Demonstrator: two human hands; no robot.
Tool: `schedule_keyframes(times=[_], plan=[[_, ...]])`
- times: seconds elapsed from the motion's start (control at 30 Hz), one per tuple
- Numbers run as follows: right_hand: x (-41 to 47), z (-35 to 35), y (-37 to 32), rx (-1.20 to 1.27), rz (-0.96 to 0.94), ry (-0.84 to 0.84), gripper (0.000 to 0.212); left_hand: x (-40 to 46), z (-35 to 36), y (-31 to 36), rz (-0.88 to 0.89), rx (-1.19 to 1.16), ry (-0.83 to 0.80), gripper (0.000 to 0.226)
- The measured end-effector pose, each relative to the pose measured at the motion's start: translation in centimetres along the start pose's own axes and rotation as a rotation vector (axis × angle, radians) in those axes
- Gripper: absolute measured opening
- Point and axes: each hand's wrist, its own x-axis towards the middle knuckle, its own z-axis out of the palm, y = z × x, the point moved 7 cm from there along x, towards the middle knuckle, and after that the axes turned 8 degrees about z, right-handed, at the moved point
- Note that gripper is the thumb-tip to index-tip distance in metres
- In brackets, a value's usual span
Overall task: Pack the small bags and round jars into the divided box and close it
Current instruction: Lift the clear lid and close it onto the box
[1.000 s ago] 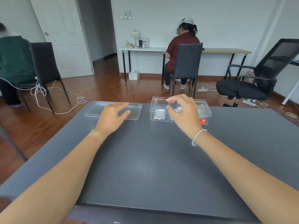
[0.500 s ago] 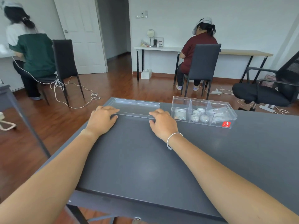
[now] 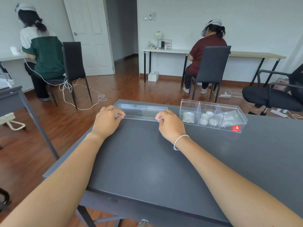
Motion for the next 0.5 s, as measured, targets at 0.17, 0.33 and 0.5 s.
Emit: schedule_keyframes(times=[0.17, 0.33, 0.5], plan=[[-0.6, -3.3, -0.3, 0.103, -0.010, 0.126, 0.023, -0.4, -1.8, 1.9, 0.122, -0.041, 0.146, 0.015], [-1.4, -8.1, 1.2, 0.208, -0.021, 0.260, 0.023, -0.7, -3.3, 5.0, 0.256, -0.078, 0.304, 0.018], [-2.7, -12.4, 4.3, 0.281, -0.044, 0.321, 0.023, -0.2, -3.4, 8.6, 0.329, -0.134, 0.360, 0.024]])
